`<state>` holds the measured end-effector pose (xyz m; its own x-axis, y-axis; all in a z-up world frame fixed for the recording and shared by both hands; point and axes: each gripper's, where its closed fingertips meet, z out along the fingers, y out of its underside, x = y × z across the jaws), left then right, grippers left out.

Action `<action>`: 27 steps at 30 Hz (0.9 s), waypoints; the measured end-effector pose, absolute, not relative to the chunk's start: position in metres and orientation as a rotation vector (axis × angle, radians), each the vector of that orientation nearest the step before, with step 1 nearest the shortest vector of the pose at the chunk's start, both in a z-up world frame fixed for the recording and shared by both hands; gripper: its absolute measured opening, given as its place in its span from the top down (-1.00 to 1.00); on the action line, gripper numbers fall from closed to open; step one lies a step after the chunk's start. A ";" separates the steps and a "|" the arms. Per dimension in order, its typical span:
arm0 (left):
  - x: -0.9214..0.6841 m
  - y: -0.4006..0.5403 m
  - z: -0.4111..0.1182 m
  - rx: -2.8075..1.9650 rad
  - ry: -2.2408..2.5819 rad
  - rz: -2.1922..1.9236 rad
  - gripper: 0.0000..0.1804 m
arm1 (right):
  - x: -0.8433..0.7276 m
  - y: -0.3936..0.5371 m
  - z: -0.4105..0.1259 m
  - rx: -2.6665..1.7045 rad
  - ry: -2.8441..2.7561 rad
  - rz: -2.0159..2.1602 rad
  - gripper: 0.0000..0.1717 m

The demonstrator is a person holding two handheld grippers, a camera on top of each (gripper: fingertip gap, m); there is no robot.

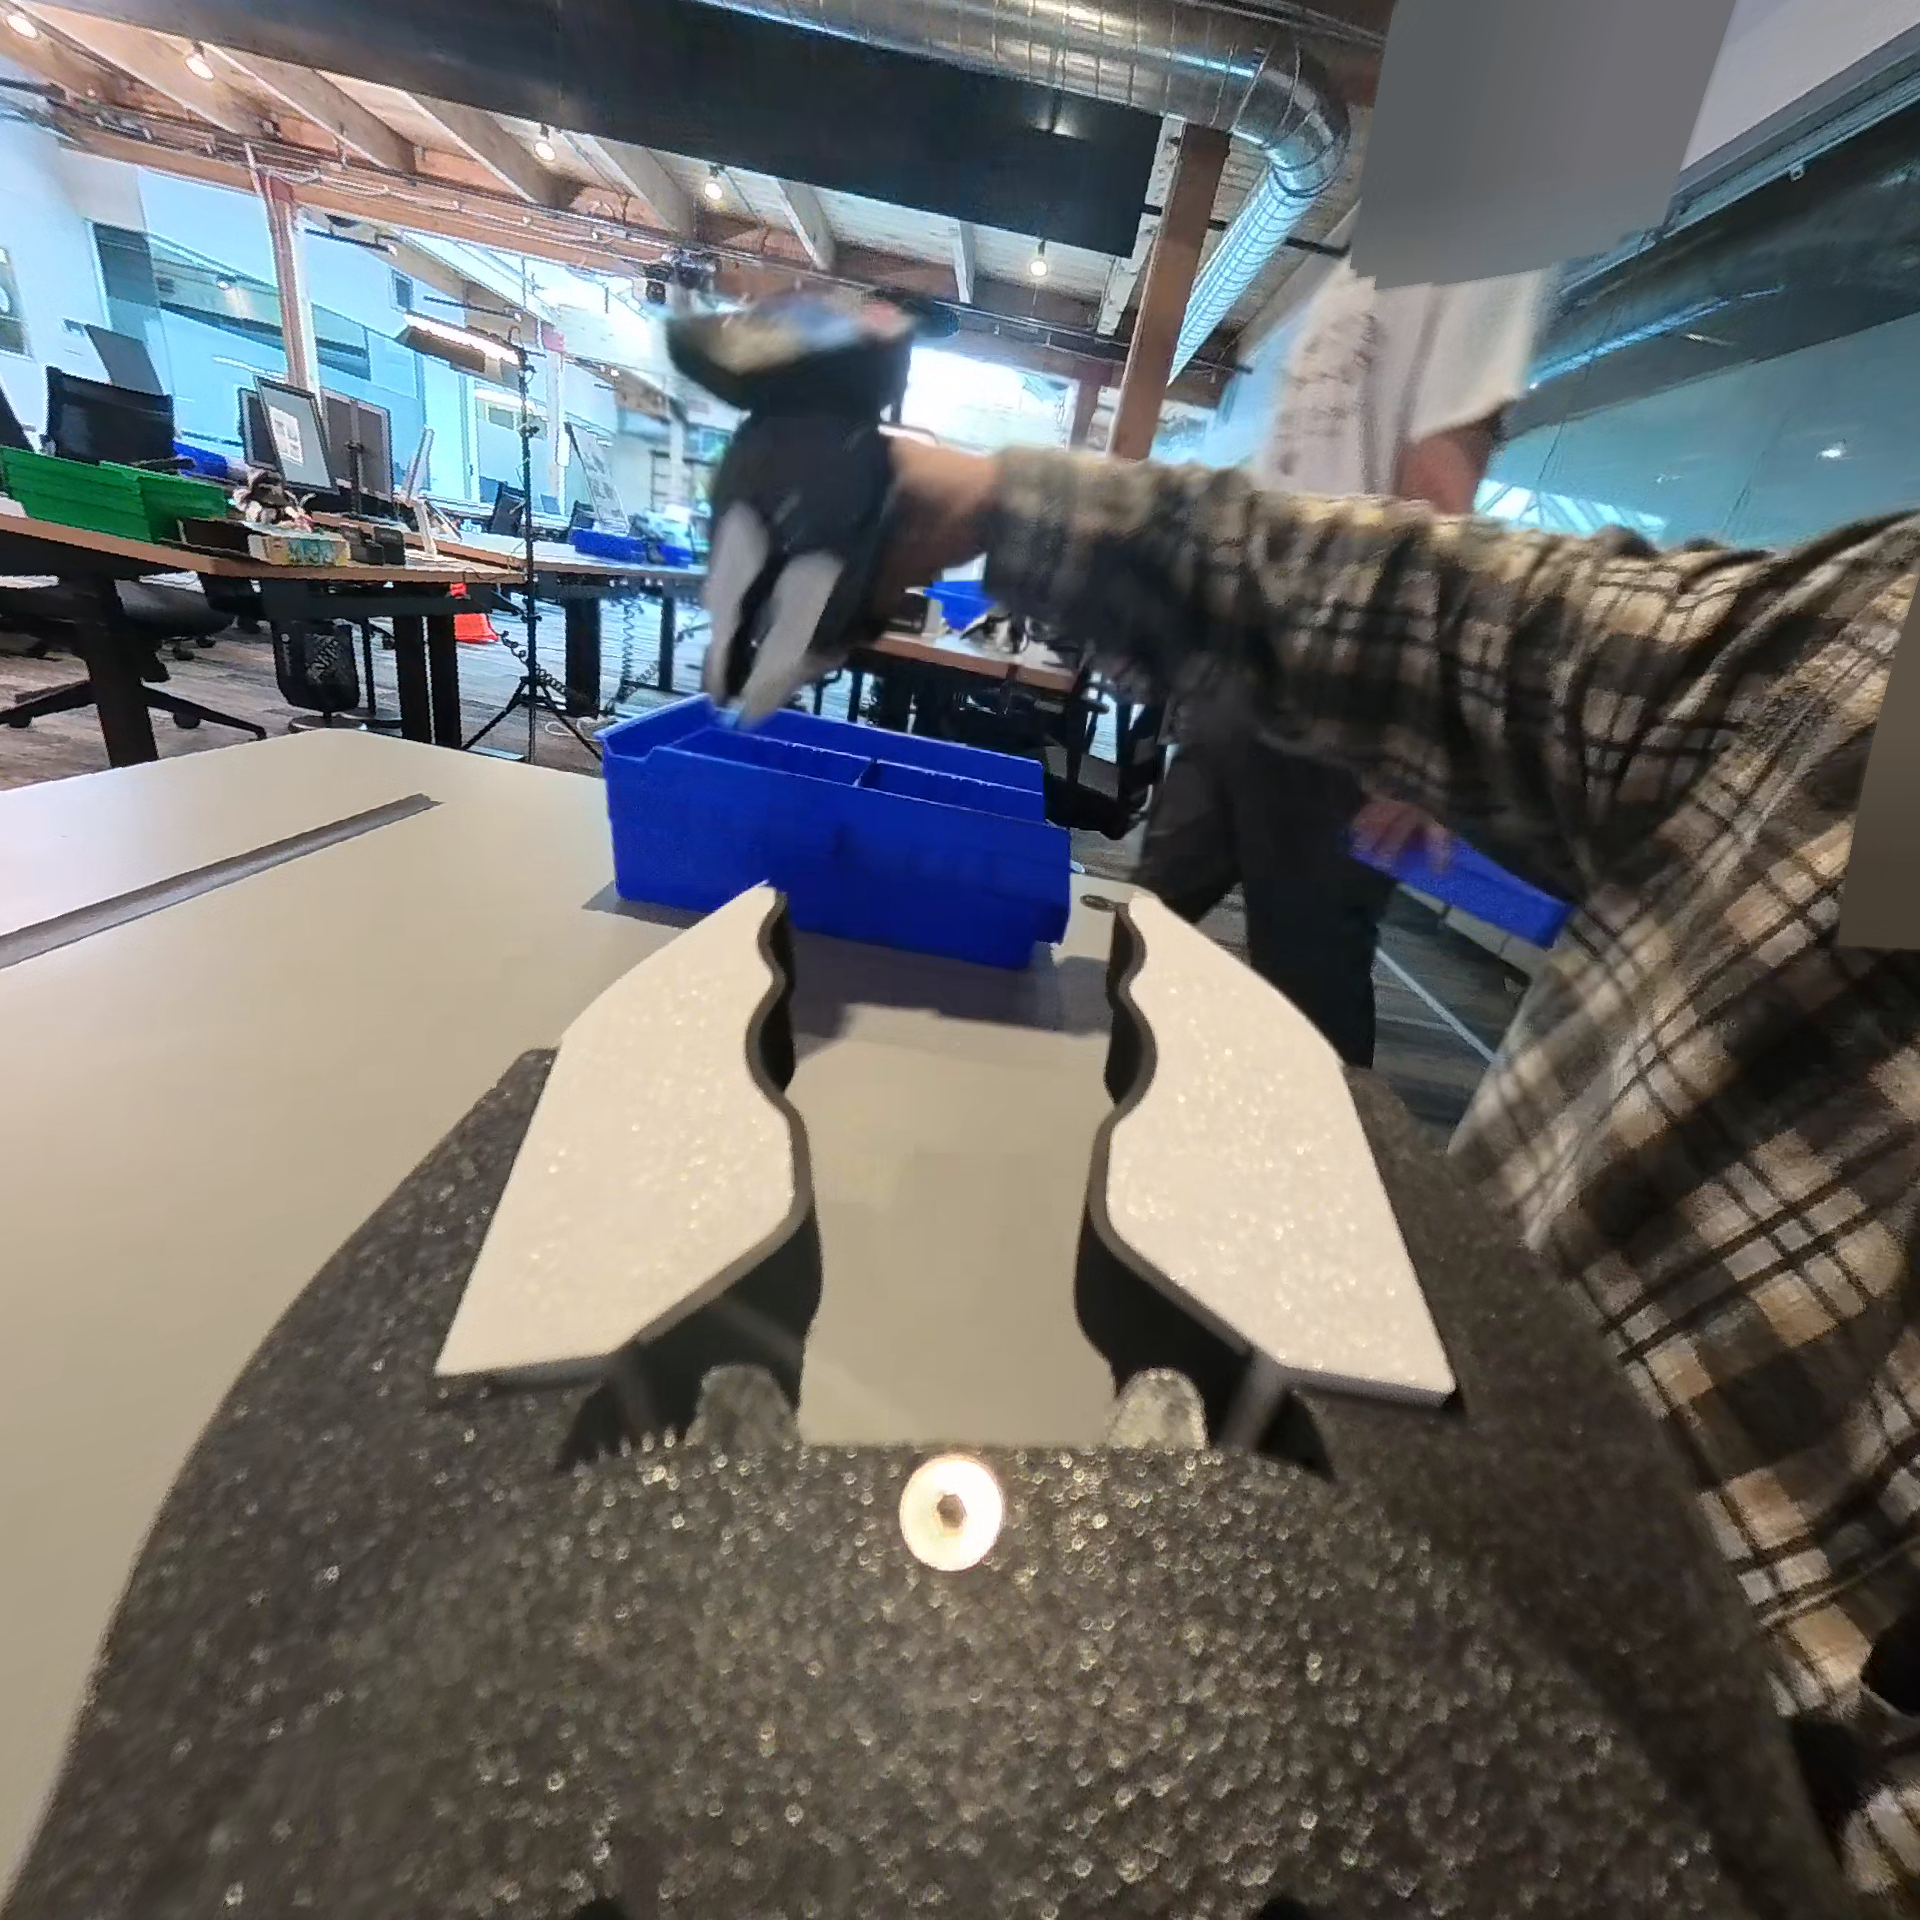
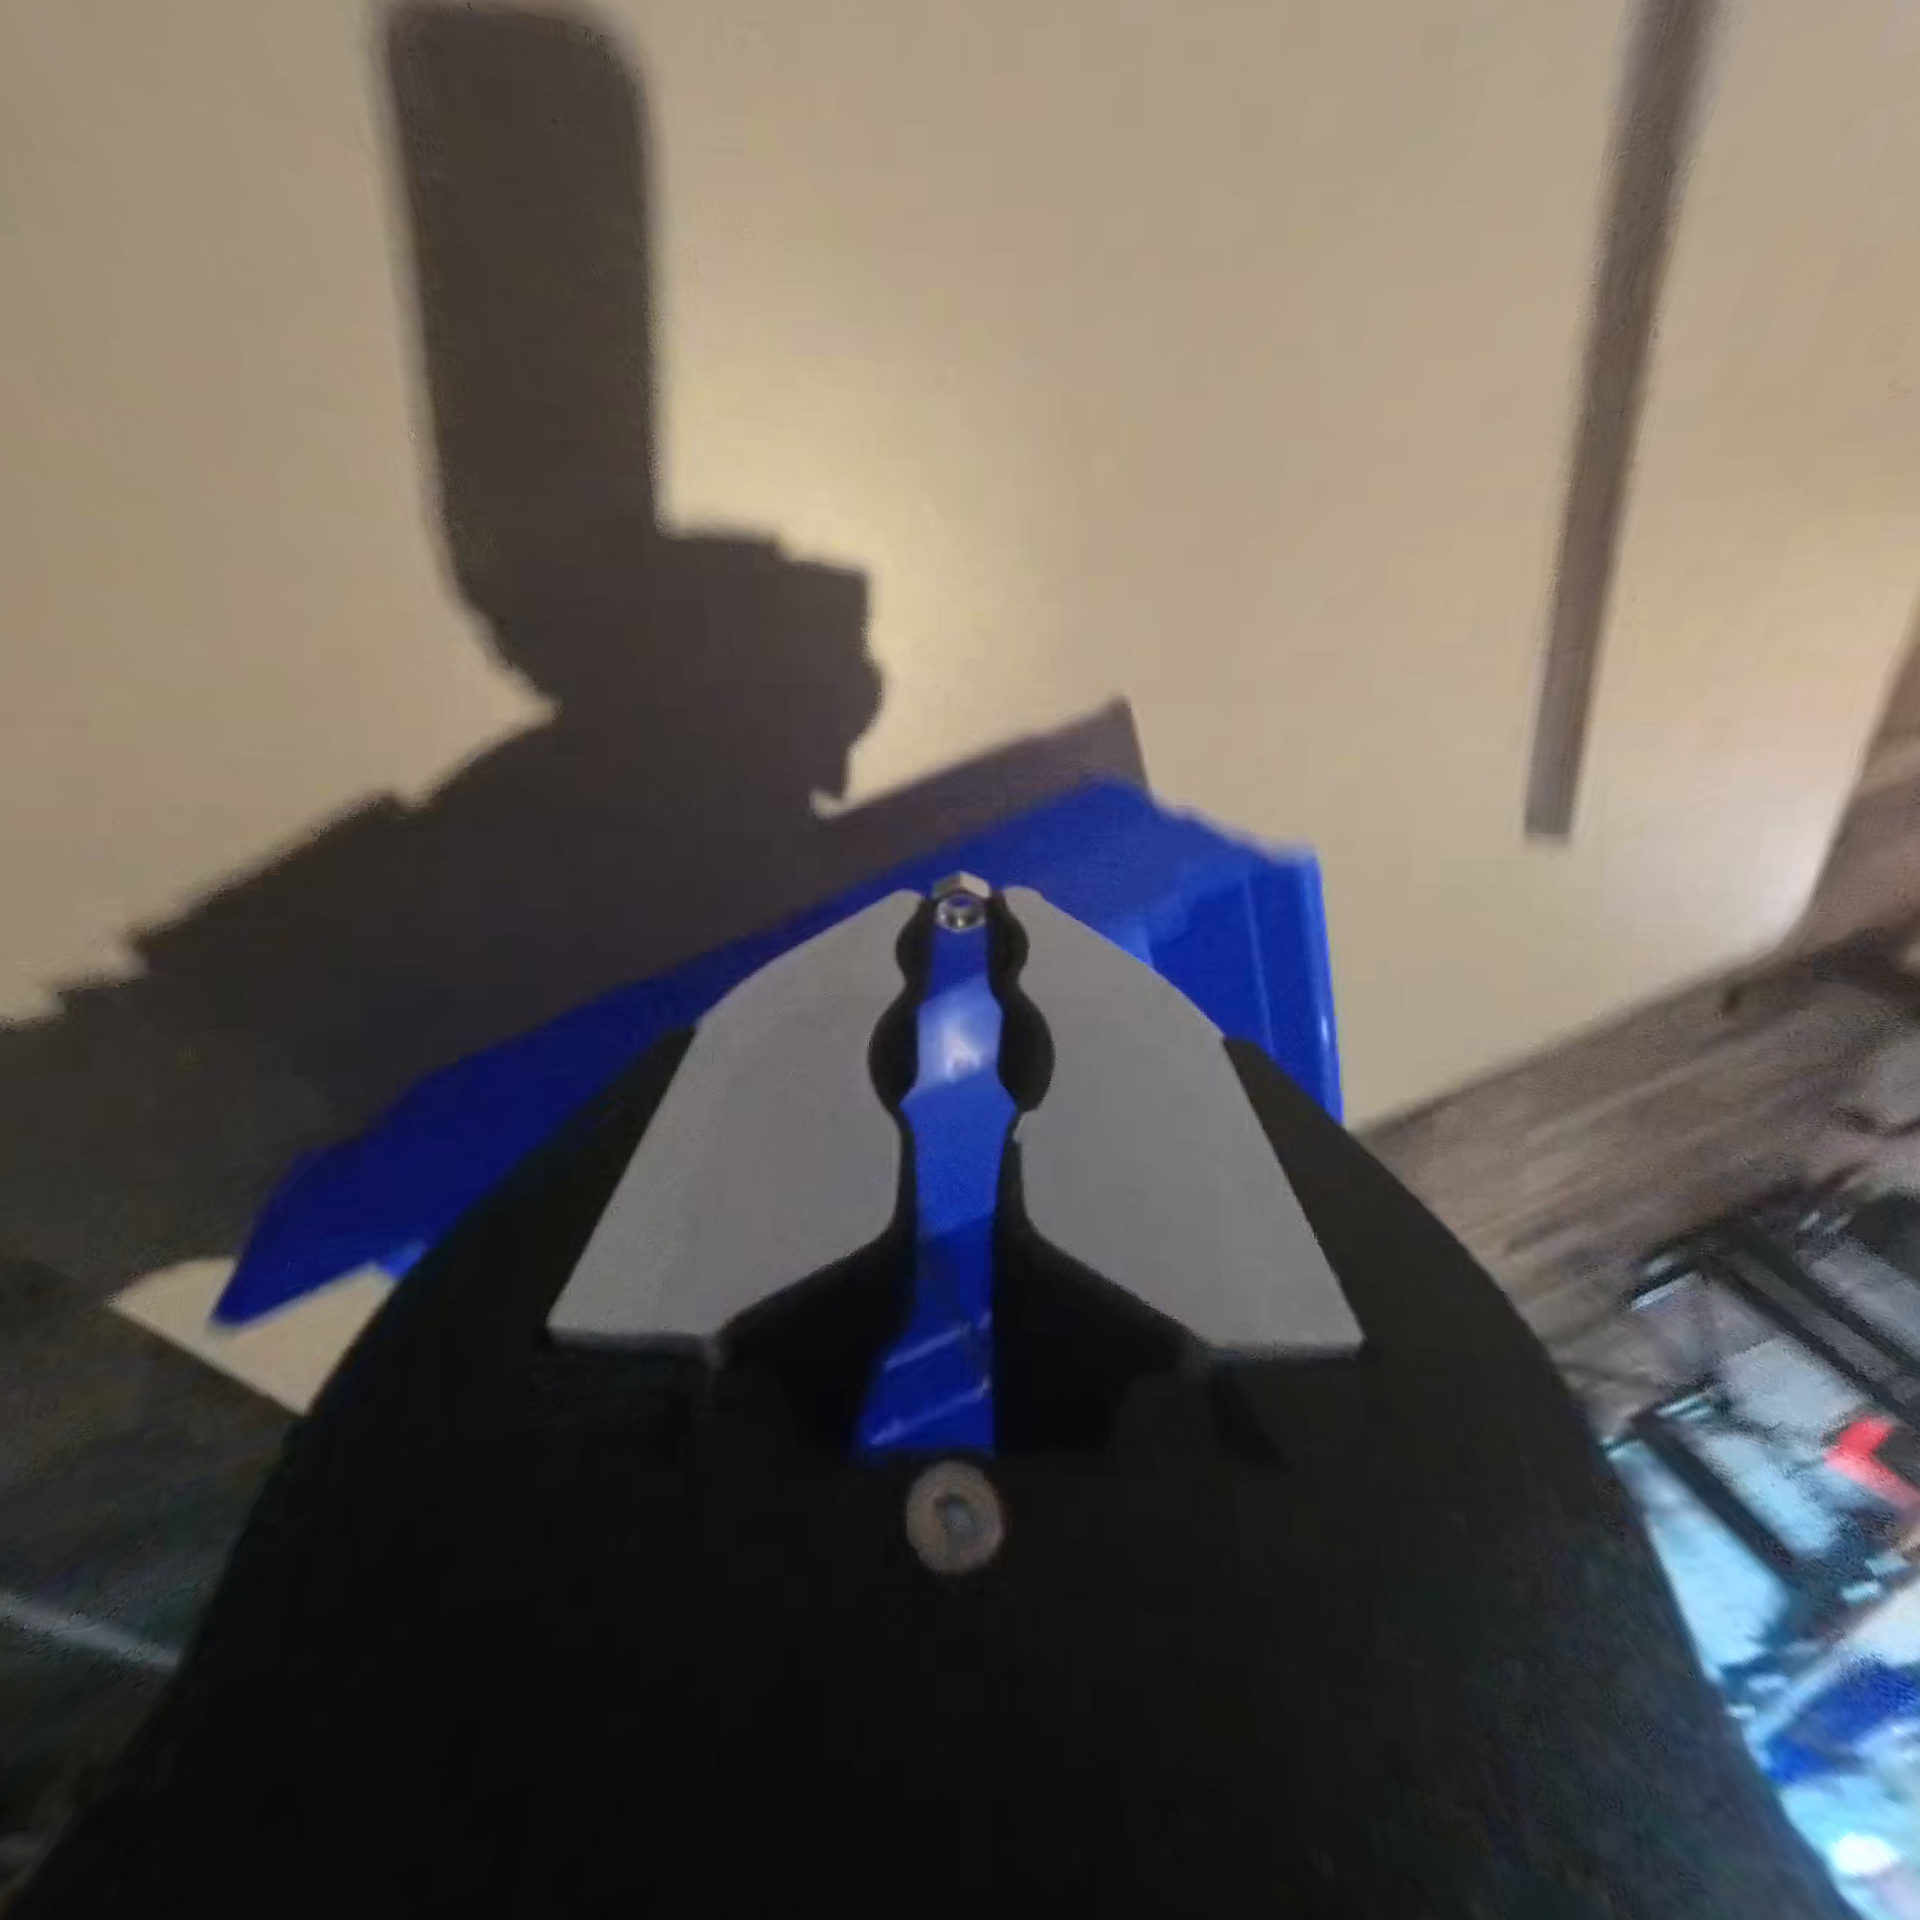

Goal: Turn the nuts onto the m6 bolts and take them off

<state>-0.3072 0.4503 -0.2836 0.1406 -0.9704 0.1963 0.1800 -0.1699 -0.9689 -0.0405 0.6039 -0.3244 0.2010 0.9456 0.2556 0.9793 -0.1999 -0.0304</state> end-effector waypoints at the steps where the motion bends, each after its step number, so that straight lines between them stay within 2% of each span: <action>1: -0.307 0.449 -0.283 -1.283 0.879 -1.299 0.36 | -0.019 0.598 -0.305 -2.318 -1.745 -0.258 0.88; 3: -0.305 0.447 -0.282 -1.281 0.885 -1.302 0.35 | 0.027 0.577 -0.284 -2.398 -1.564 -0.229 0.88; 5: -0.303 0.446 -0.283 -1.284 0.889 -1.311 0.35 | 0.062 0.552 -0.290 -2.458 -1.442 -0.153 0.88; 11: -0.294 0.445 -0.294 -1.322 0.919 -1.291 0.32 | 0.109 0.507 -0.384 -2.657 -1.294 0.027 0.88; 14: -0.294 0.447 -0.299 -1.342 0.934 -1.239 0.32 | 0.113 0.506 -0.403 -2.646 -1.211 0.078 0.88; 15: -0.294 0.448 -0.300 -1.347 0.935 -1.231 0.32 | 0.114 0.507 -0.402 -2.635 -1.180 0.088 0.78; 18: -0.295 0.450 -0.302 -1.356 0.927 -1.227 0.30 | 0.115 0.512 -0.378 -2.557 -1.117 0.081 0.69; 22: -0.298 0.454 -0.300 -1.350 0.898 -1.222 0.26 | 0.086 0.524 -0.308 -2.324 -1.038 0.125 0.58; 27: -0.307 0.462 -0.296 -1.340 0.844 -1.205 0.24 | -0.025 0.528 -0.209 -1.809 -0.931 0.361 0.25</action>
<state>-0.3068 0.4620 -0.2961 0.2310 -0.9549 0.1863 0.1511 -0.1540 -0.9765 -0.0248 0.5279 -0.2090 0.6557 0.7355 0.1705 0.4280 -0.1760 -0.8865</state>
